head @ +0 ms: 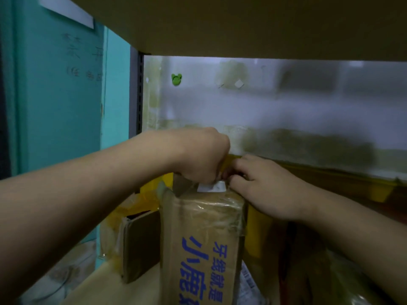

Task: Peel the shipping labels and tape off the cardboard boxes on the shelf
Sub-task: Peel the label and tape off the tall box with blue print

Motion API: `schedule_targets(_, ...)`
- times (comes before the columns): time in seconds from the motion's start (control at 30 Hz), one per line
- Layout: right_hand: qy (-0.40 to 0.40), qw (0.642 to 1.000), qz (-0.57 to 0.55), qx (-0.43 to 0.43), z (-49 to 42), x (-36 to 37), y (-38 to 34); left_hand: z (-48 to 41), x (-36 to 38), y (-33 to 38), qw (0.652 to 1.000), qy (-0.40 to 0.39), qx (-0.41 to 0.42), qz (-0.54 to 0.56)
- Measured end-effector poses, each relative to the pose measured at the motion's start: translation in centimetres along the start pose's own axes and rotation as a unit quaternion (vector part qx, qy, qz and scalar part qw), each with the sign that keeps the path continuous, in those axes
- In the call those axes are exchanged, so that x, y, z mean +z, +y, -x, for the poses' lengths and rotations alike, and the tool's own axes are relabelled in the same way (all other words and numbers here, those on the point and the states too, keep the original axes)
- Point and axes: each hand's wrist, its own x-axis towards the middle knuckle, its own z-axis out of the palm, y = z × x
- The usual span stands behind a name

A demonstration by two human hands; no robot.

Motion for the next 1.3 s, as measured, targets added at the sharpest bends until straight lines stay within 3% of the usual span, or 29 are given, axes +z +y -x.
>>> schedule_targets(0.3,0.005,1.000,0.000,0.002,0.0,0.0,0.1,-0.9,-0.2,-1.3,0.998,-0.056,0.036,0.011)
schedule_targets(0.47,0.001,1.000,0.005,0.004,0.0,0.1,0.2,-1.2,-0.1,-0.5,0.996,-0.031,0.056,-0.063)
schedule_targets(0.67,-0.003,1.000,0.010,0.008,0.1,0.0,0.0,-1.4,0.2,-0.5,0.995,-0.026,0.077,-0.066)
schedule_targets(1.3,0.010,1.000,-0.004,0.008,0.4,0.0,0.0,-0.7,1.0,-2.2,0.991,-0.057,0.084,0.086)
